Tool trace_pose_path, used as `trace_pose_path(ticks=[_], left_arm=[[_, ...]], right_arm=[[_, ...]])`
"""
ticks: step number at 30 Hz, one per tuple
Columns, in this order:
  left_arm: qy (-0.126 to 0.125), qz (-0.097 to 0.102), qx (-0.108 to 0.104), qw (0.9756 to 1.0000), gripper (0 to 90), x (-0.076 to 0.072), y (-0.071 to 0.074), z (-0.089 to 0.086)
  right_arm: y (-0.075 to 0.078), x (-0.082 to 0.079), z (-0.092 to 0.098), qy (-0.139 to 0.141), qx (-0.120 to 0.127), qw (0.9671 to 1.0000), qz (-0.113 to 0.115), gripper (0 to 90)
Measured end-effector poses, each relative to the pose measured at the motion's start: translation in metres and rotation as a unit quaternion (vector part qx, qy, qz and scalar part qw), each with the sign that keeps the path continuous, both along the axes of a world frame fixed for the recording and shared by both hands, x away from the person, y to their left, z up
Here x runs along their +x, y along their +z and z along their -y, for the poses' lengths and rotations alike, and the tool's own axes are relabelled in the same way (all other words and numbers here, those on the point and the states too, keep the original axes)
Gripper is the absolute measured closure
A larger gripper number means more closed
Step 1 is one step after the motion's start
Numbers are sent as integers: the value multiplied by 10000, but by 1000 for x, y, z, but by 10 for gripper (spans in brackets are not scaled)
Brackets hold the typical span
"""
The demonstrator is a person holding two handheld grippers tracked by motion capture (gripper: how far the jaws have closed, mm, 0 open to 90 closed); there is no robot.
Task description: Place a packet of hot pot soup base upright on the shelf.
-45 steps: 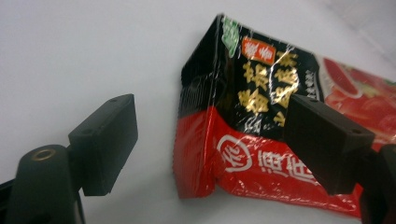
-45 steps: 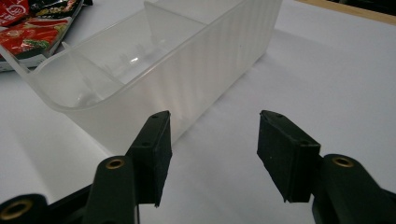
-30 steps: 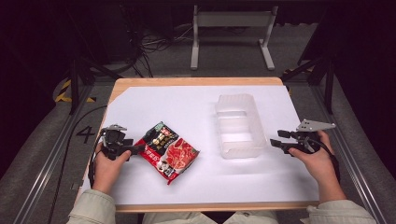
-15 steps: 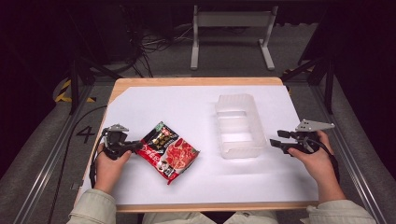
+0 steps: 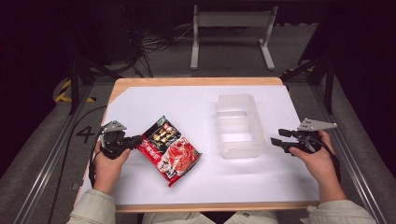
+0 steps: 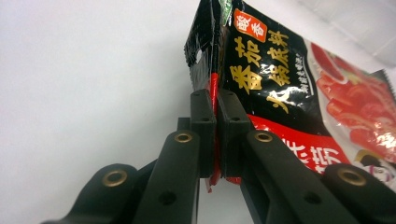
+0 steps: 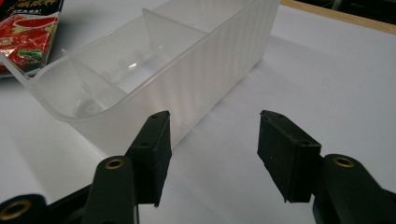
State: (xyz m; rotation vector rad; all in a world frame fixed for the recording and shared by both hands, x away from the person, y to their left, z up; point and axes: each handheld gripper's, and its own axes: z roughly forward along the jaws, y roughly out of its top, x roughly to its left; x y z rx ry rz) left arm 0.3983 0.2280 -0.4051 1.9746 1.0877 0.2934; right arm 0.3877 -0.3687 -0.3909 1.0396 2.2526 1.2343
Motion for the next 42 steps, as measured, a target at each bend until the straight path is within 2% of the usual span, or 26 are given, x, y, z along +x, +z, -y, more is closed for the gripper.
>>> trace_pose_path(ticks=[7, 13, 19, 24, 25, 26, 28, 31, 33, 36, 41, 42], left_arm=[[-167, 304, -83, 9994, 874, -9, 20, 6], [-382, 547, -240, 9975, 876, -17, 38, 18], [-649, 807, -185, 9944, 879, -23, 56, 33], [-761, 887, -201, 9929, 879, -27, 65, 42], [-809, 951, -161, 9920, 879, -27, 68, 44], [-811, 926, -197, 9922, 880, -29, 70, 46], [-876, 1012, -121, 9909, 880, -30, 75, 49], [-926, 1135, -1, 9892, 880, -31, 82, 53], [-935, 1163, 10, 9888, 880, -32, 85, 54], [-973, 1300, 79, 9867, 880, -33, 94, 59], [-997, 1488, 114, 9838, 880, -34, 106, 64], [-996, 1516, 115, 9833, 880, -35, 108, 65]], right_arm=[[4, -2, 0, -27, 31, 10000, 41, 450], [8, -3, 1, -27, 49, 9999, 101, 450], [11, -5, 0, -21, 72, 9999, 152, 451], [15, -7, 0, -22, 87, 9998, 197, 454], [16, -7, 0, 2, 93, 9997, 222, 455], [18, -8, -1, 7, 98, 9997, 230, 455], [20, -8, -3, 25, 106, 9996, 251, 456], [23, -9, -6, 90, 99, 9995, 300, 457], [26, -10, -8, 126, 102, 9994, 309, 457], [30, -11, -14, 203, 128, 9991, 347, 457], [43, -11, -33, 547, 172, 9973, 465, 452], [43, -11, -33, 547, 172, 9973, 465, 452]])
